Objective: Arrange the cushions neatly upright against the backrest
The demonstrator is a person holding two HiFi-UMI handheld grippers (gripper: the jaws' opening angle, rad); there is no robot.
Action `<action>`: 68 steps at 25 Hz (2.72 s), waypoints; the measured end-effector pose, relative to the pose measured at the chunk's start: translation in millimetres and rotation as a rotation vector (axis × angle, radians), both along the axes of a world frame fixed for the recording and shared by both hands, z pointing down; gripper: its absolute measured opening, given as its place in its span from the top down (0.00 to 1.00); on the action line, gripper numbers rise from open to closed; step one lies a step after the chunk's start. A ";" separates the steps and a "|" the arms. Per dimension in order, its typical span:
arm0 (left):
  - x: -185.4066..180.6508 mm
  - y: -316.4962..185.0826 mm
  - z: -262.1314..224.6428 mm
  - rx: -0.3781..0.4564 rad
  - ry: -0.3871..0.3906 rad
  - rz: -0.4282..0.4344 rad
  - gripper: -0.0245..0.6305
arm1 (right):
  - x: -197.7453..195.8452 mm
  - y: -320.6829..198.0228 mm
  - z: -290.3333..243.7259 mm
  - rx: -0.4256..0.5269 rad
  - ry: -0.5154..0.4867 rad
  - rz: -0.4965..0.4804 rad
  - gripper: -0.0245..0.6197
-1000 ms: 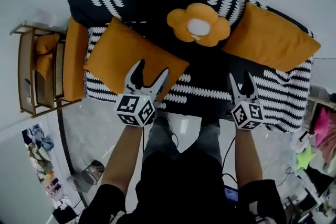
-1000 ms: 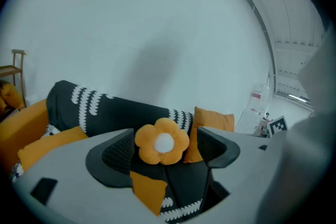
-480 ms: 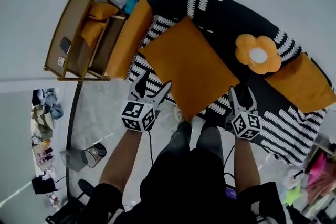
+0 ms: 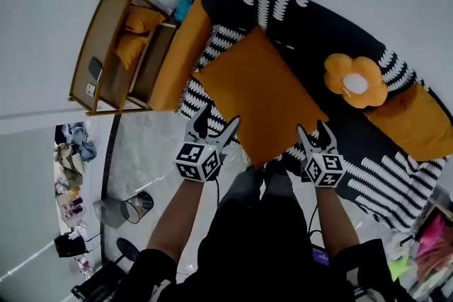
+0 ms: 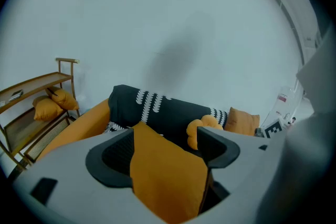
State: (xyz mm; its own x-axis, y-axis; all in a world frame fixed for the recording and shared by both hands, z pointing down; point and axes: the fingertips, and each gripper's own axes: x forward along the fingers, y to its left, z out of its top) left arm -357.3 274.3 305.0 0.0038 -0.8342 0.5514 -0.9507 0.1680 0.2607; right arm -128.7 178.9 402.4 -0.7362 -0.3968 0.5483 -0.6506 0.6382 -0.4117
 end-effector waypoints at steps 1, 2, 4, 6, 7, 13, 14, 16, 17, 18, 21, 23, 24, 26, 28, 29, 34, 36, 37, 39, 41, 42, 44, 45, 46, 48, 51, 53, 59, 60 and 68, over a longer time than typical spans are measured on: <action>-2.1 -7.4 2.6 -0.009 0.000 0.006 0.36 | -1.5 -1.1 0.5 0.001 0.006 -0.010 0.46; -1.7 -16.0 5.7 -0.020 -0.001 0.020 0.36 | -0.4 -3.2 3.3 0.004 0.020 -0.022 0.46; 6.4 -35.0 10.8 -0.041 -0.004 0.057 0.36 | 12.4 -10.9 13.4 0.012 0.072 -0.044 0.45; 14.0 -53.5 12.1 -0.044 0.000 0.084 0.36 | 35.7 -21.9 22.4 0.020 0.129 -0.037 0.44; 14.6 -62.1 11.9 -0.043 0.003 0.103 0.36 | 47.4 -26.1 25.8 0.016 0.151 -0.013 0.44; -8.9 -102.0 38.2 -0.104 -0.009 0.299 0.36 | 70.8 -19.0 42.1 -0.031 0.245 0.198 0.44; -14.2 -105.1 46.8 -0.122 -0.009 0.328 0.36 | 65.7 -14.7 45.7 -0.038 0.254 0.219 0.44; -25.6 -116.1 63.0 -0.155 -0.018 0.394 0.36 | 52.0 -10.6 52.3 -0.058 0.255 0.278 0.44; -31.9 -123.4 70.3 -0.170 -0.024 0.433 0.36 | 44.3 -8.7 56.0 -0.075 0.247 0.318 0.44; -38.9 -130.0 77.5 -0.186 -0.030 0.477 0.36 | 36.5 -4.7 60.5 -0.097 0.240 0.358 0.43; -64.6 -147.6 98.8 -0.241 -0.064 0.602 0.36 | 17.8 12.8 81.1 -0.158 0.258 0.447 0.42; -81.3 -163.4 114.0 -0.264 -0.093 0.651 0.36 | 13.9 17.4 100.1 -0.195 0.279 0.508 0.41; -88.4 -171.2 123.2 -0.273 -0.102 0.663 0.36 | 13.9 17.6 110.1 -0.218 0.279 0.548 0.40; -99.6 -183.7 146.1 -0.295 -0.108 0.668 0.36 | 14.9 17.1 128.6 -0.265 0.267 0.635 0.39; -104.9 -190.3 172.9 -0.324 -0.121 0.683 0.36 | 15.4 21.9 144.1 -0.316 0.241 0.707 0.38; -105.3 -192.0 186.7 -0.337 -0.134 0.699 0.36 | 15.5 25.9 151.4 -0.348 0.219 0.738 0.37; -107.4 -187.4 242.5 -0.414 -0.196 0.735 0.34 | 18.4 38.5 176.8 -0.462 0.171 0.838 0.30; -111.6 -186.0 256.1 -0.447 -0.193 0.708 0.32 | 21.4 46.6 192.4 -0.477 0.198 0.841 0.29; -114.0 -185.4 262.3 -0.462 -0.190 0.696 0.31 | 22.5 51.4 199.7 -0.486 0.213 0.843 0.28; -118.2 -183.6 273.8 -0.486 -0.185 0.692 0.24 | 23.0 60.7 210.8 -0.507 0.219 0.858 0.25; -122.8 -184.2 285.7 -0.506 -0.175 0.692 0.20 | 22.1 62.2 218.7 -0.518 0.202 0.871 0.22; -124.8 -186.1 291.7 -0.518 -0.166 0.688 0.17 | 21.7 59.8 222.3 -0.516 0.194 0.870 0.21; -125.8 -189.3 303.6 -0.546 -0.131 0.675 0.13 | 22.2 54.9 229.0 -0.511 0.181 0.859 0.19; -124.9 -189.6 309.0 -0.559 -0.107 0.668 0.13 | 22.9 53.3 232.1 -0.509 0.178 0.850 0.18; -123.8 -189.1 313.7 -0.570 -0.083 0.662 0.11 | 23.5 51.7 234.4 -0.500 0.183 0.834 0.18; -121.9 -188.1 318.8 -0.578 -0.053 0.660 0.11 | 23.1 46.9 236.2 -0.463 0.217 0.781 0.17; -120.4 -189.4 319.6 -0.560 -0.053 0.676 0.11 | 20.8 41.5 238.4 -0.456 0.240 0.730 0.17; -119.0 -189.0 321.3 -0.553 -0.061 0.672 0.11 | 20.1 41.2 241.1 -0.481 0.217 0.726 0.18; -105.6 -180.8 315.5 -0.536 -0.030 0.701 0.32 | 5.2 36.0 227.0 -0.486 0.133 0.674 0.38; -102.7 -177.8 310.3 -0.517 -0.033 0.707 0.39 | 2.0 36.6 220.0 -0.467 0.132 0.667 0.46; -114.7 -144.0 238.5 -0.318 -0.029 0.581 0.63 | -15.9 34.9 150.1 -0.300 0.131 0.590 0.68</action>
